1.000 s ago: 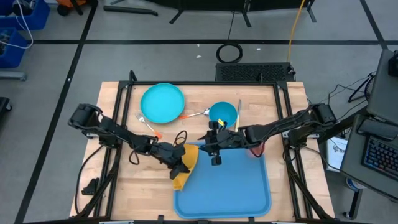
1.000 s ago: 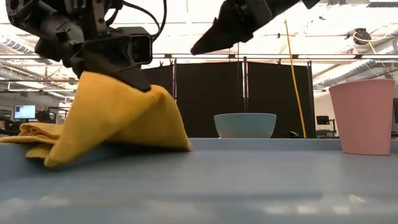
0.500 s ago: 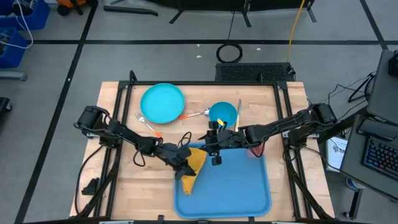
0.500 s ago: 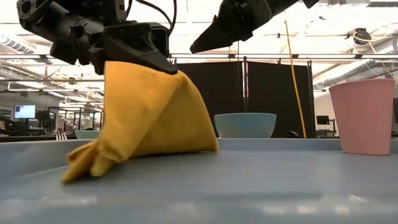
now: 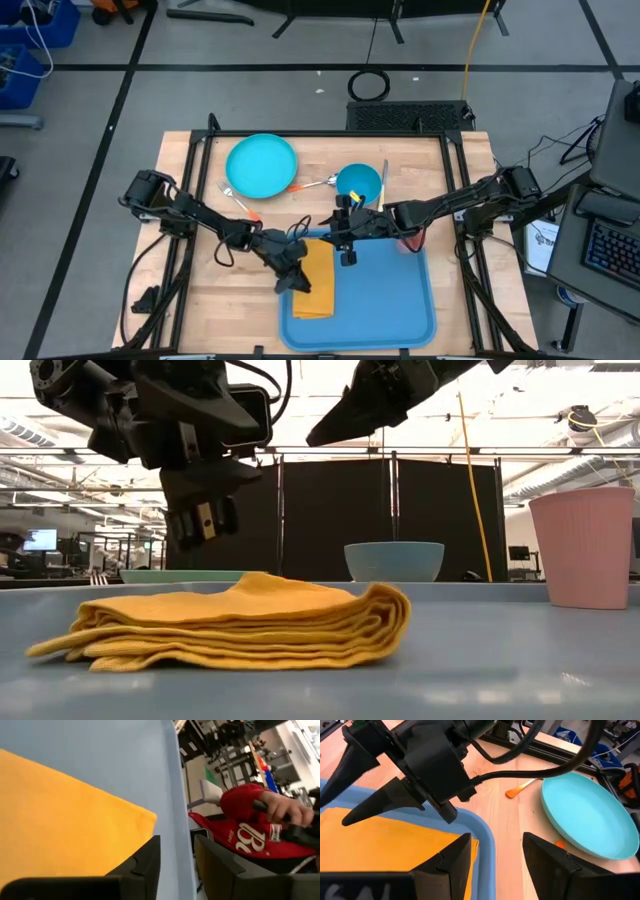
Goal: Set up tray
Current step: Put the orange napkin on the left of the blue serving tray
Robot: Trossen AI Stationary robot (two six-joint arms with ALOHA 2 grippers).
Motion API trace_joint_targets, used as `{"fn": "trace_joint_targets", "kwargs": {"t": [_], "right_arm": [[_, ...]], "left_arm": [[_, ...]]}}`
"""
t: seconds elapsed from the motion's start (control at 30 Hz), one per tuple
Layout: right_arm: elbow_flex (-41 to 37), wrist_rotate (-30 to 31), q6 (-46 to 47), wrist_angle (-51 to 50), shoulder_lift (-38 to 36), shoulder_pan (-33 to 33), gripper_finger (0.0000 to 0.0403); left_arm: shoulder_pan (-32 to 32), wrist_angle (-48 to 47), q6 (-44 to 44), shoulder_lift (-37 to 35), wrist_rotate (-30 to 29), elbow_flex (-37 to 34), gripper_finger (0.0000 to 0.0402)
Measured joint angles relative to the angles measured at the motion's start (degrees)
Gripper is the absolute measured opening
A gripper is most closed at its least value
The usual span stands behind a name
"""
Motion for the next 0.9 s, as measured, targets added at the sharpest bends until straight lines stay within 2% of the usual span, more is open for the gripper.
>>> {"fn": "trace_joint_targets", "kwargs": {"t": [0.1, 0.23, 0.3, 0.5, 0.63, 0.77, 0.9], "right_arm": [[-0.4, -2.5, 2.1, 0.4, 0.0, 0.0, 0.0169], [-1.3, -10.3, 5.3, -0.1, 0.1, 0.2, 0.0169], [-1.7, -12.1, 5.8, 0.0, 0.1, 0.7, 0.0169], [-2.2, -12.1, 6.0, 0.2, 0.1, 3.5, 0.0169], [-2.2, -12.1, 6.0, 0.4, 0.1, 4.9, 0.0166], [-2.2, -12.0, 7.1, 2.3, 1.7, 5.3, 0.0137], [-2.3, -14.5, 7.0, 5.4, 5.9, 4.9, 0.0068]], "left_arm": [[-0.2, -0.1, 1.4, 0.0, 0.6, 0.0, 0.0136], [-1.2, 0.9, 5.4, 0.0, -5.1, 0.0, 0.0139], [-1.5, 2.7, 8.2, 0.0, -7.1, 0.0, 0.0137], [-1.7, 5.8, 17.6, -1.5, -8.1, 0.0, 0.0133], [-2.3, 4.4, 21.9, -5.2, -14.3, -0.6, 0.0138], [-2.8, 4.4, 26.1, -12.3, -21.2, -3.5, 0.0142], [-3.0, 2.8, 26.5, -19.9, -25.7, -8.1, 0.0143]]}}
